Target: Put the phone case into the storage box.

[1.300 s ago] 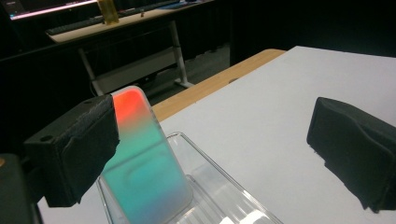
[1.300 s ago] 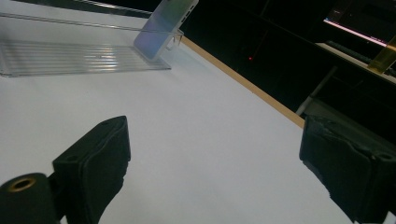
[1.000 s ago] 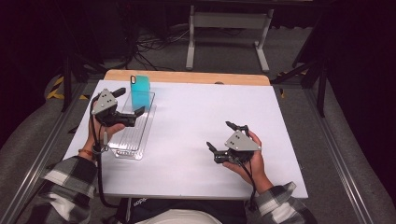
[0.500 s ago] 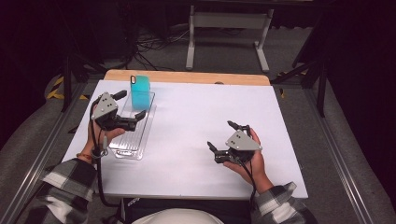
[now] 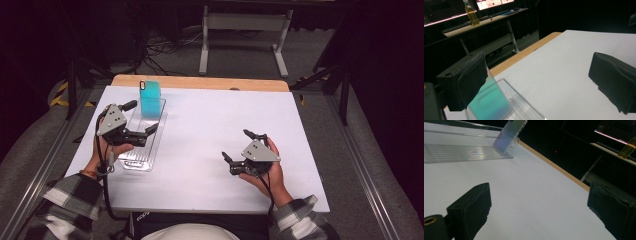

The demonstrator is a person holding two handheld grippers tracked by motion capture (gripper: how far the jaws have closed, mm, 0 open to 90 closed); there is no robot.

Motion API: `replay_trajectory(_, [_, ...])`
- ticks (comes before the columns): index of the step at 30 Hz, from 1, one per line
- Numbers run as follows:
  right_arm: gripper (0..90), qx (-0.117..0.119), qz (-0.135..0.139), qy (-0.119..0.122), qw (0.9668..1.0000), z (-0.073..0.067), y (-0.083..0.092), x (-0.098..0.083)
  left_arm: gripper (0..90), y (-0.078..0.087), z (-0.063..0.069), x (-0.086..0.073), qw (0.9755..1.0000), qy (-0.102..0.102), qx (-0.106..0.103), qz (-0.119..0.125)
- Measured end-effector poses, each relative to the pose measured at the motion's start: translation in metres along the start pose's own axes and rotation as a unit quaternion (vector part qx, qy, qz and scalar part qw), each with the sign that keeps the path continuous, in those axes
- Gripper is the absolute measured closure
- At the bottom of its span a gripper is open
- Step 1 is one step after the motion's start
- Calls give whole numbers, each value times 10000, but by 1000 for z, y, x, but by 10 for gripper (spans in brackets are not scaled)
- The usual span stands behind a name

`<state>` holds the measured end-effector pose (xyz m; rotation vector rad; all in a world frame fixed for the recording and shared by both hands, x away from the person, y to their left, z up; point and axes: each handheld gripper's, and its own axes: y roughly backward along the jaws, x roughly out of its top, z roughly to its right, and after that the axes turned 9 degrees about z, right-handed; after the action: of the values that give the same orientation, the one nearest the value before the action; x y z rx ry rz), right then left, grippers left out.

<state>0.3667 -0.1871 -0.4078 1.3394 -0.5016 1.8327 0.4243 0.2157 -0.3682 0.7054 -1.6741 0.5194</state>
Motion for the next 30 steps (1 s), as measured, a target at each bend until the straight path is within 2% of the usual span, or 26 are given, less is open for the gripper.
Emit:
replay_trajectory(10, [61,32,-64,69,10000,-1,-1,0,30,7,10,5,9999,-16,-84,84])
replay_trajectory(17, [63,28,-77,69,9999,-1,-1,0,30,13,15,5,9999,-114,-87,68])
replay_trajectory(30, [64,94,-58,80,9999,-3,0,0,30,17,26,5,9993,-199,-291,121])
